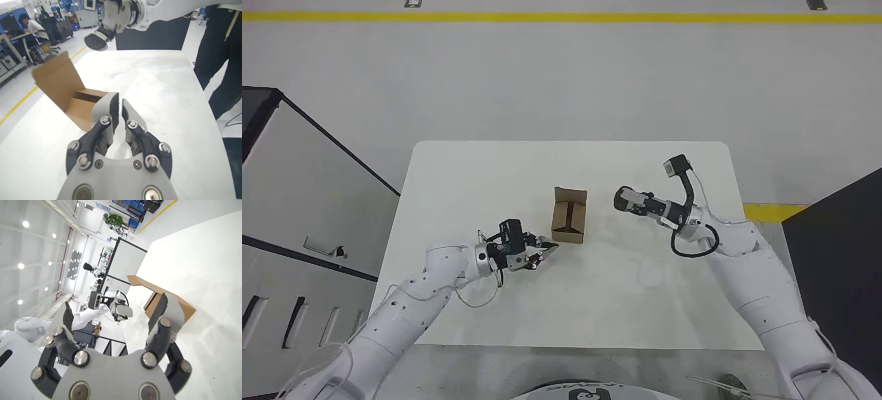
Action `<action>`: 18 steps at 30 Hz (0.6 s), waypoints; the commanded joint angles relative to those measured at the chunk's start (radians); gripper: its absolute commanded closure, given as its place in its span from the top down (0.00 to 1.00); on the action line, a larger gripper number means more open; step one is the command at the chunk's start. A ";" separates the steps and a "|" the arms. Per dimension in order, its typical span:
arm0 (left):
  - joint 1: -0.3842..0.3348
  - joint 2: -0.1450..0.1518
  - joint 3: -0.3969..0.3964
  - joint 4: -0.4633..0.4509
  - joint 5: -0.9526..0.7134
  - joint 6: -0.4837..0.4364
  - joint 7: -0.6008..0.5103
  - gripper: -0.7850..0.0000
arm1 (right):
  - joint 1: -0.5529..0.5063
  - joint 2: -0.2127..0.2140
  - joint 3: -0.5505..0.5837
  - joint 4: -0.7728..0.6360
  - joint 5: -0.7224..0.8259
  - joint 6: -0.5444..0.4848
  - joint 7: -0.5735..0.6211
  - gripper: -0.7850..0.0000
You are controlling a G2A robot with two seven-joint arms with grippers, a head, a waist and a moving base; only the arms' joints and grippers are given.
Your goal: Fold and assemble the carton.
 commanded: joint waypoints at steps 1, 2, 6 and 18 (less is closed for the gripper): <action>-0.001 -0.006 0.015 0.020 -0.019 0.004 -0.008 0.00 | 0.002 -0.001 -0.004 0.006 0.009 0.000 0.006 1.00; -0.006 -0.011 0.021 0.033 -0.032 0.014 -0.012 0.00 | 0.003 -0.002 -0.008 0.011 0.018 0.001 0.011 1.00; -0.033 -0.032 0.054 0.077 -0.059 0.071 -0.027 0.00 | 0.028 -0.008 -0.022 0.048 0.088 -0.005 0.048 1.00; -0.087 -0.072 0.118 0.181 -0.077 0.126 0.008 0.00 | 0.205 -0.053 -0.117 0.229 0.188 0.000 0.101 1.00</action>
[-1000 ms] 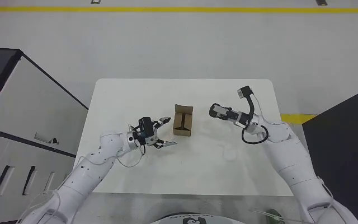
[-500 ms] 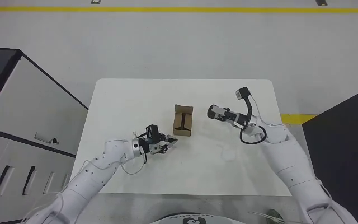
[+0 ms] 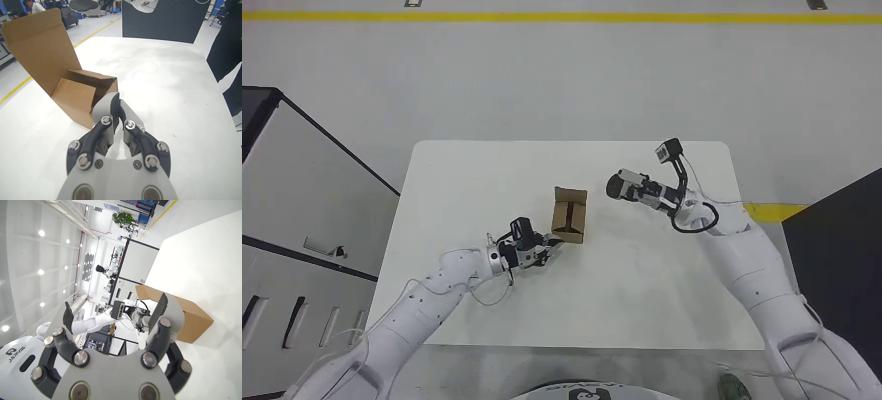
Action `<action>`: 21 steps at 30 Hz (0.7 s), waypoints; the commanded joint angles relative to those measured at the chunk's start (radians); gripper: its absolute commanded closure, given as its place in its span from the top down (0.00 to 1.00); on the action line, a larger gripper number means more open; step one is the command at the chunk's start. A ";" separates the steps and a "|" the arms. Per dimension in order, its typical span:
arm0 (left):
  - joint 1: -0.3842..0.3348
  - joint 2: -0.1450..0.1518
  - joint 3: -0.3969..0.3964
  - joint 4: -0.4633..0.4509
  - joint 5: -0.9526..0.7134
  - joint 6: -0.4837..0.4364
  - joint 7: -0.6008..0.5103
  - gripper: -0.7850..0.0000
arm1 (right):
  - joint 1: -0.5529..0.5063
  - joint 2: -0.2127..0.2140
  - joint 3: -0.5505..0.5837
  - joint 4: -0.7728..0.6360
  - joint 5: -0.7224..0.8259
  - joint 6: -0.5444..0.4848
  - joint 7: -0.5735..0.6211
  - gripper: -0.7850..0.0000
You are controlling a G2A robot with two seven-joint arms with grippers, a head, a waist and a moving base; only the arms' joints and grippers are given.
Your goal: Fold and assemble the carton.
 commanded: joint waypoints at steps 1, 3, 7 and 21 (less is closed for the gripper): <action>-0.004 -0.003 0.005 0.010 0.000 0.006 0.008 0.00 | 0.027 -0.009 -0.020 0.026 -0.006 -0.011 -0.007 1.00; -0.008 -0.007 0.009 0.018 0.001 0.011 0.014 0.00 | 0.054 -0.021 -0.045 0.054 -0.011 -0.020 -0.014 1.00; -0.013 -0.011 0.015 0.031 0.004 0.017 0.030 0.00 | 0.106 -0.048 -0.098 0.119 -0.018 -0.034 -0.032 1.00; -0.031 -0.021 0.028 0.059 0.014 0.020 0.057 0.00 | 0.234 -0.137 -0.230 0.313 -0.010 -0.084 -0.041 1.00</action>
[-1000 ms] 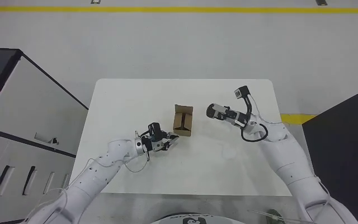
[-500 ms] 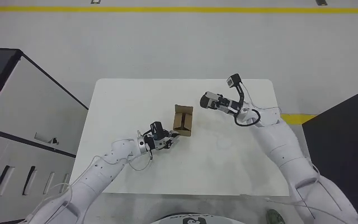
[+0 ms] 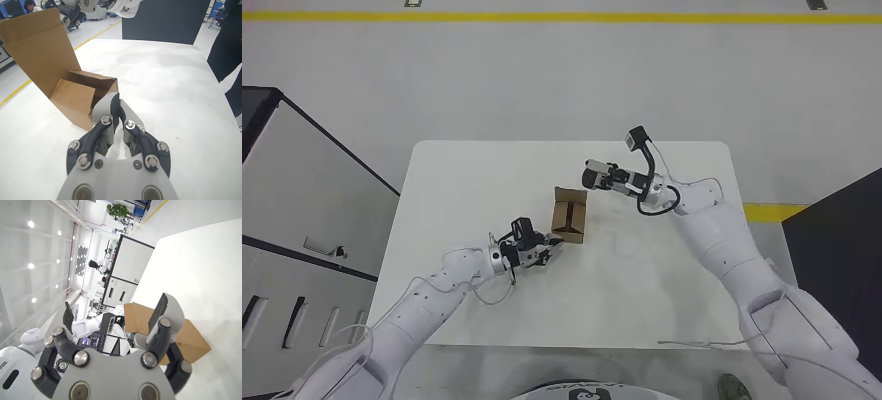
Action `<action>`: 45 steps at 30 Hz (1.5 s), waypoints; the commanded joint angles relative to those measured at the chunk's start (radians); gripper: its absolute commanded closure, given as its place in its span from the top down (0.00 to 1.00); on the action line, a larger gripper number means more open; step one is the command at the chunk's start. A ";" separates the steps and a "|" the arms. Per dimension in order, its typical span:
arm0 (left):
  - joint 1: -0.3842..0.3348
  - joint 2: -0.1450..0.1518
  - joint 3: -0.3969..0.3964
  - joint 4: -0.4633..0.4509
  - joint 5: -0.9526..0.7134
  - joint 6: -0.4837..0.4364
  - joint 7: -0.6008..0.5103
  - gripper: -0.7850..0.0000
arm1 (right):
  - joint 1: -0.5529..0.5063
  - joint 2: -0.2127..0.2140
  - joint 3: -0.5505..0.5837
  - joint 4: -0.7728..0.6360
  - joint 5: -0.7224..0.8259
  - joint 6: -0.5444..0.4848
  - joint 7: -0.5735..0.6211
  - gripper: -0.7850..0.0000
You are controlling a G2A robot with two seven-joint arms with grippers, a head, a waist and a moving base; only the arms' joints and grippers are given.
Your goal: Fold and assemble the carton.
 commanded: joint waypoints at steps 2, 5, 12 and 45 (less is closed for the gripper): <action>-0.004 -0.003 0.000 0.007 -0.005 0.010 0.003 0.00 | 0.015 -0.013 -0.015 0.036 0.000 -0.006 0.014 1.00; -0.007 -0.004 -0.002 0.018 -0.006 0.018 0.003 0.00 | 0.024 -0.021 -0.022 0.069 -0.001 -0.014 0.026 1.00; -0.014 -0.007 -0.013 0.037 -0.018 0.042 0.000 0.00 | 0.028 -0.027 -0.018 0.108 0.019 -0.017 0.093 1.00; -0.009 -0.007 -0.047 0.044 -0.015 0.066 -0.009 0.00 | -0.024 -0.001 0.026 0.039 -0.065 0.036 0.168 1.00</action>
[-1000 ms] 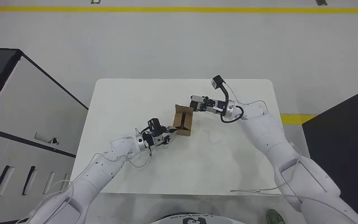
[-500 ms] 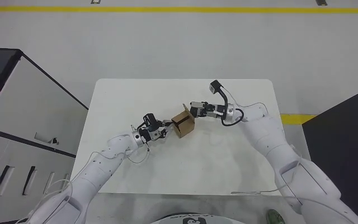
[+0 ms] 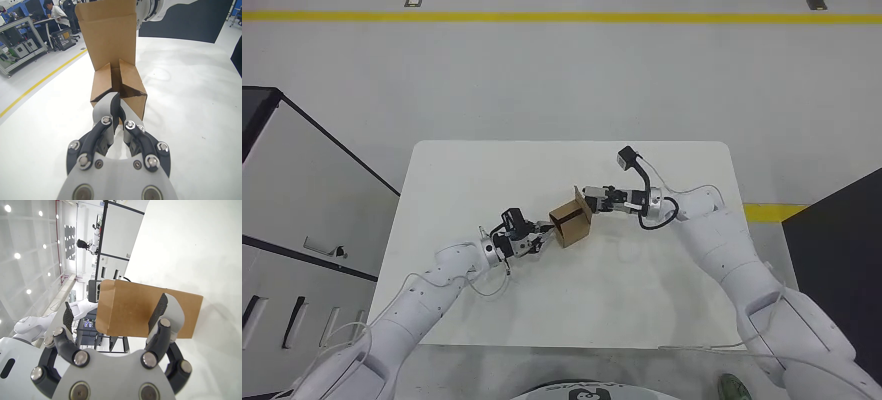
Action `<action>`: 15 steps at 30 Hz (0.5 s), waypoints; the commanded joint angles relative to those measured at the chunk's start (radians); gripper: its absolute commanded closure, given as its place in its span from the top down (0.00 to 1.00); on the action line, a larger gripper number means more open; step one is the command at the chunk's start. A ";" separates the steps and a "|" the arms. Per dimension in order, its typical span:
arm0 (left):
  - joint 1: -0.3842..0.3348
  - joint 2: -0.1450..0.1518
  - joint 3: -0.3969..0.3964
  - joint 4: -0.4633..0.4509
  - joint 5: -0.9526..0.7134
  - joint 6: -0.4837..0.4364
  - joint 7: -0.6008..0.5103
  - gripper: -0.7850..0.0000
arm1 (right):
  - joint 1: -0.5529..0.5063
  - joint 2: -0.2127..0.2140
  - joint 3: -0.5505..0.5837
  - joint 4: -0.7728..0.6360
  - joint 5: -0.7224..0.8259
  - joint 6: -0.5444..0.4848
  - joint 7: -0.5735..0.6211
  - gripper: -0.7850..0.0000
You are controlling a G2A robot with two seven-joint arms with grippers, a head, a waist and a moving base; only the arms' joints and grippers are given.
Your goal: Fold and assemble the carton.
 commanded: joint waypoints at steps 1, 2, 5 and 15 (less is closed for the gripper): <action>0.000 0.000 0.000 0.000 0.000 0.000 0.000 0.00 | 0.000 0.000 0.000 0.000 0.000 0.000 0.000 1.00; 0.000 0.000 0.000 0.000 0.000 0.000 0.000 0.00 | 0.000 0.000 0.000 0.000 0.000 0.000 0.000 1.00; 0.009 -0.001 -0.006 -0.015 -0.016 0.017 -0.020 0.00 | -0.016 0.002 -0.001 -0.023 -0.019 0.016 -0.026 1.00; 0.028 0.007 -0.038 -0.055 -0.015 0.059 -0.057 0.00 | -0.050 0.025 0.021 -0.109 -0.106 0.070 -0.050 1.00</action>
